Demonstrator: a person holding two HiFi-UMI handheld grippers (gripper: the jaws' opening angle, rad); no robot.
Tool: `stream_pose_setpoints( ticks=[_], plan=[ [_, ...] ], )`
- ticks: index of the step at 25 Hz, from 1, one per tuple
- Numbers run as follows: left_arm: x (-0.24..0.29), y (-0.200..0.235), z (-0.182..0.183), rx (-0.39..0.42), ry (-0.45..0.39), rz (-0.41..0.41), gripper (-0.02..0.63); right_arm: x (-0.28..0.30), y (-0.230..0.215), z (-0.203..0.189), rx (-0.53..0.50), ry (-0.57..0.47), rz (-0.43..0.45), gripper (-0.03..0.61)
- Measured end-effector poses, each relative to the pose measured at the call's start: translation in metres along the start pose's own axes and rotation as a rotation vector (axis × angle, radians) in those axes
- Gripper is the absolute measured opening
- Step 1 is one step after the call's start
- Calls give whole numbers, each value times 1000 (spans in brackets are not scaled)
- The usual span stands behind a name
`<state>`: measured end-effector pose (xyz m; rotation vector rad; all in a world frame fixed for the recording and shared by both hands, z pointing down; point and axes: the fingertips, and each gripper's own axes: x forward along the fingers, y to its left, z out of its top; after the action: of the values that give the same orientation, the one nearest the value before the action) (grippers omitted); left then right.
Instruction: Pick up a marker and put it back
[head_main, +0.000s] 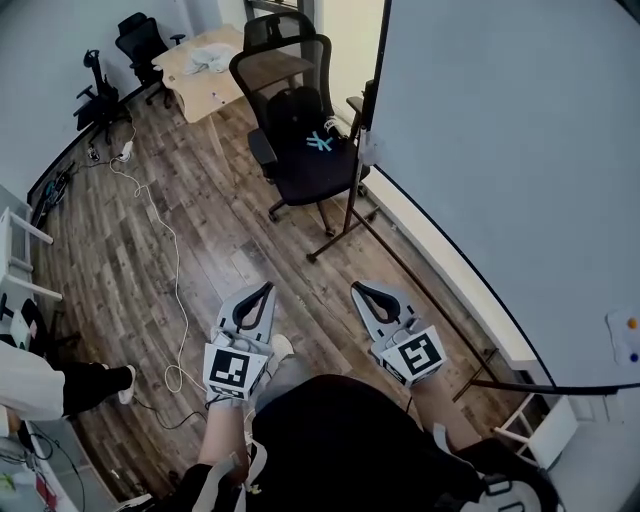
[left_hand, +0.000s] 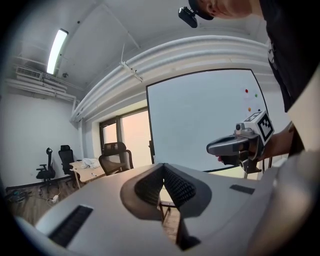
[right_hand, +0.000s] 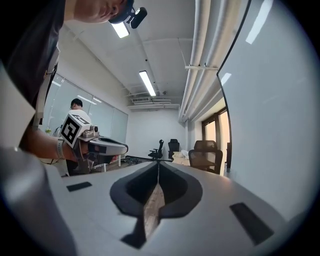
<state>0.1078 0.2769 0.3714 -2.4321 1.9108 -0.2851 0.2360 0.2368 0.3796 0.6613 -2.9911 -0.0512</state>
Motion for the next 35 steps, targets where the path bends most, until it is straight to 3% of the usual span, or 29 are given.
stream_pose_setpoints(
  ticks=[3,6,23,29,35],
  plan=[
    [25,17,-6,4,3,-5,8,22,-13,-9,1,18,-3,17],
    [52,39,-13,17,-47,-50,8,54,-28,-14,-5,33,-23,17],
    [182,235,-31,-18,-62,-251,8,286,-105,1,-10,100,-181,17],
    [214,262,-40,-24,-49,-328,8,313,-129,-12,3,143,-275,17],
    [240,261,-49,-30,-19,-411,8,309,-161,-26,40,168,-394,18]
  ],
)
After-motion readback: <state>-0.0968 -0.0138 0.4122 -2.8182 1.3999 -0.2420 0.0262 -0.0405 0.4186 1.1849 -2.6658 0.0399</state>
